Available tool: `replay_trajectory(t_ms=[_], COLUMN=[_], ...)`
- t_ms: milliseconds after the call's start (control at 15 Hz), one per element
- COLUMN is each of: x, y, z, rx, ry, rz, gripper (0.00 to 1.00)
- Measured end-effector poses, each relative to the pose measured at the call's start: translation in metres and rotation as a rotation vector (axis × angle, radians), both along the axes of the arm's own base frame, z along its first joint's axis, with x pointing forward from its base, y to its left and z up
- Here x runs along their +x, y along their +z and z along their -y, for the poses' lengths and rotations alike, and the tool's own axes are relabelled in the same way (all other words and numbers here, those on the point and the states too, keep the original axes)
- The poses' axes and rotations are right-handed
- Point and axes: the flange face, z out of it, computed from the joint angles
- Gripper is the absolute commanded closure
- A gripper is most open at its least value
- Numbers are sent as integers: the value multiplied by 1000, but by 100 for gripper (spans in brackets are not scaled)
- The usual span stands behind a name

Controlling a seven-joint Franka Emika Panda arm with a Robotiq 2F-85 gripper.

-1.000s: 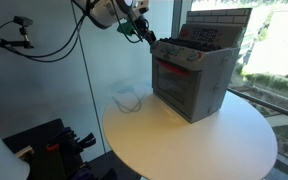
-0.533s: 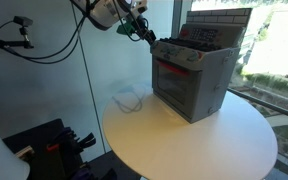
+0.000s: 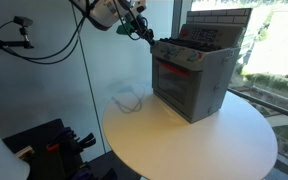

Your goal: Turn the left knob anticlockwise

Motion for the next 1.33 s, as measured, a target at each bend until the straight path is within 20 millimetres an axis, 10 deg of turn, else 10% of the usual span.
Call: replay_trajectory(t_ms=[467,1333], x=[0,-18], y=[6,29], z=[14,54], rx=[-20,104], ry=[-49,-179], rz=[-26,-299], gripper=[1,0])
